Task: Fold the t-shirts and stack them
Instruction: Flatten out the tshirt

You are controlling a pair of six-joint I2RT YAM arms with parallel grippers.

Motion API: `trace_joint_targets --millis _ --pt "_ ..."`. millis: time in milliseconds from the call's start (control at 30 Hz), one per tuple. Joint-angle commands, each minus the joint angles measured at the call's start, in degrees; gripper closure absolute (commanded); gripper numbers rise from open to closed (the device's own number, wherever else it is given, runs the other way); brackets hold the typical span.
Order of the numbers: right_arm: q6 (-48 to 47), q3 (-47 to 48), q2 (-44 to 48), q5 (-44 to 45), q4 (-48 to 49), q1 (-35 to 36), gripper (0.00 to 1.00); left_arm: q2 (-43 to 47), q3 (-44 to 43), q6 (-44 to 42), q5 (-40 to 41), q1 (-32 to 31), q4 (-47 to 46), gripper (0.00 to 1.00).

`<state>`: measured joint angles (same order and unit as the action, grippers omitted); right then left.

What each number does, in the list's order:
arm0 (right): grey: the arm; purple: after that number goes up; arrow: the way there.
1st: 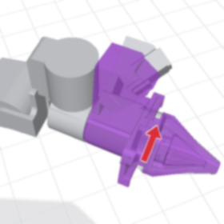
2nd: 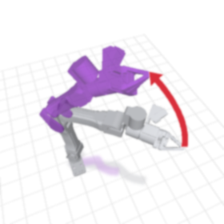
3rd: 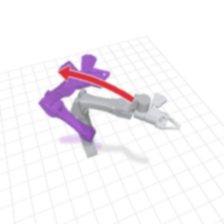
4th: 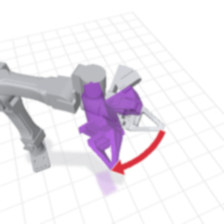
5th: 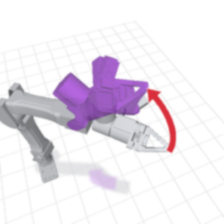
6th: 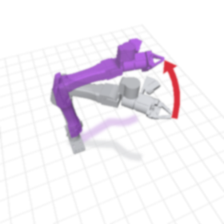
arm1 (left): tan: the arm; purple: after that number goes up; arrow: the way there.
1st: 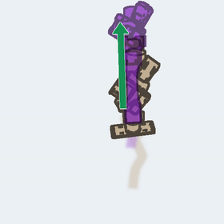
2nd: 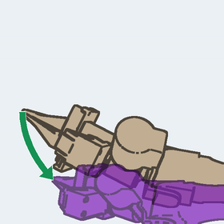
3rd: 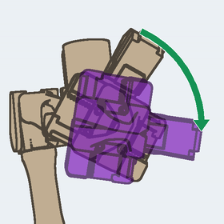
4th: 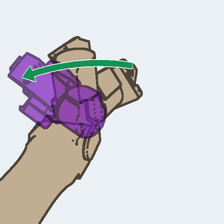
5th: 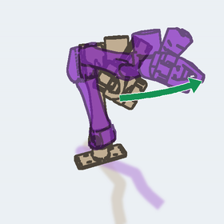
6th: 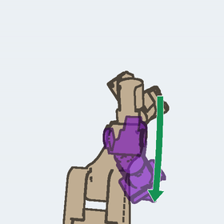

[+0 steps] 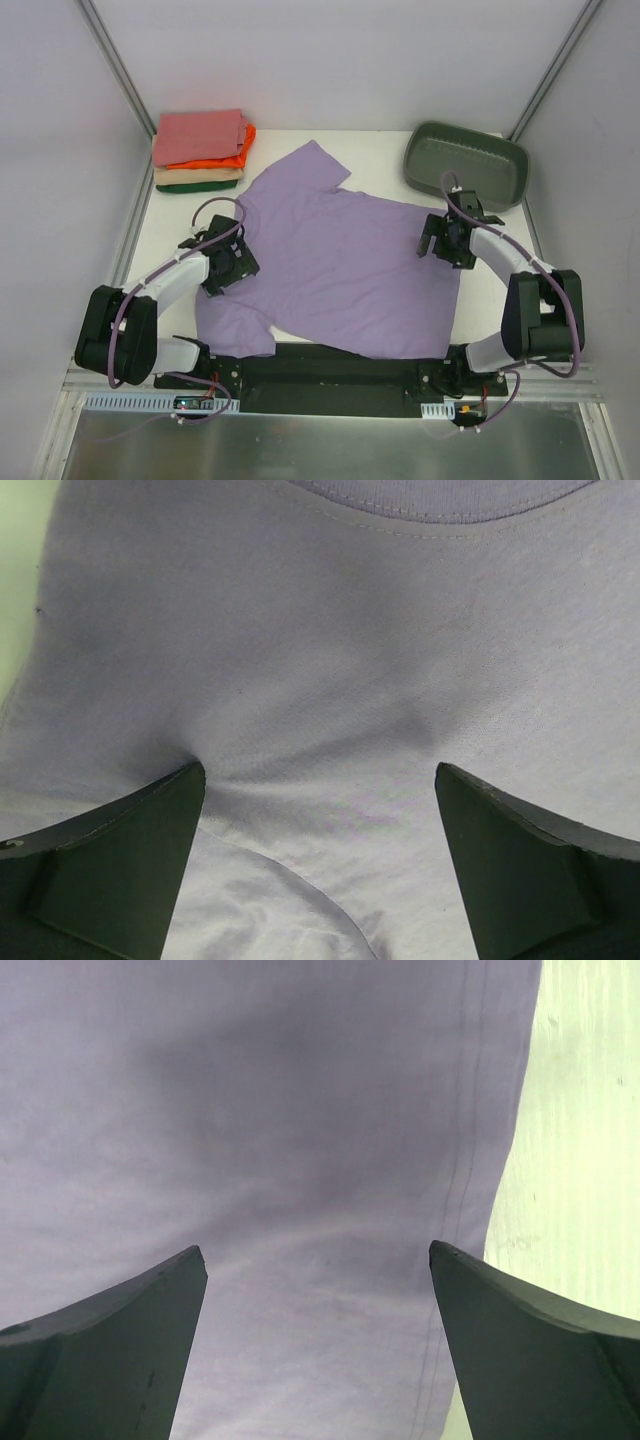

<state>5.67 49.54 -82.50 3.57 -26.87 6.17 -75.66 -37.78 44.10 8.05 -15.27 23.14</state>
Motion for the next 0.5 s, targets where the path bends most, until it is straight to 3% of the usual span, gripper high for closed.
trace_joint_targets --millis 0,267,467 --pt "-2.0 6.0 -5.3 -0.9 -0.5 -0.8 0.04 1.9 1.0 -0.3 1.8 0.7 6.0 0.01" --pt "-2.3 11.9 -16.0 -2.4 -2.7 -1.7 0.04 3.6 -7.6 0.8 -1.0 0.7 6.9 0.01" --pt "-3.7 18.6 -22.5 -0.8 -6.5 -3.4 0.04 -2.8 -19.0 -2.8 -1.6 0.7 6.8 0.01"
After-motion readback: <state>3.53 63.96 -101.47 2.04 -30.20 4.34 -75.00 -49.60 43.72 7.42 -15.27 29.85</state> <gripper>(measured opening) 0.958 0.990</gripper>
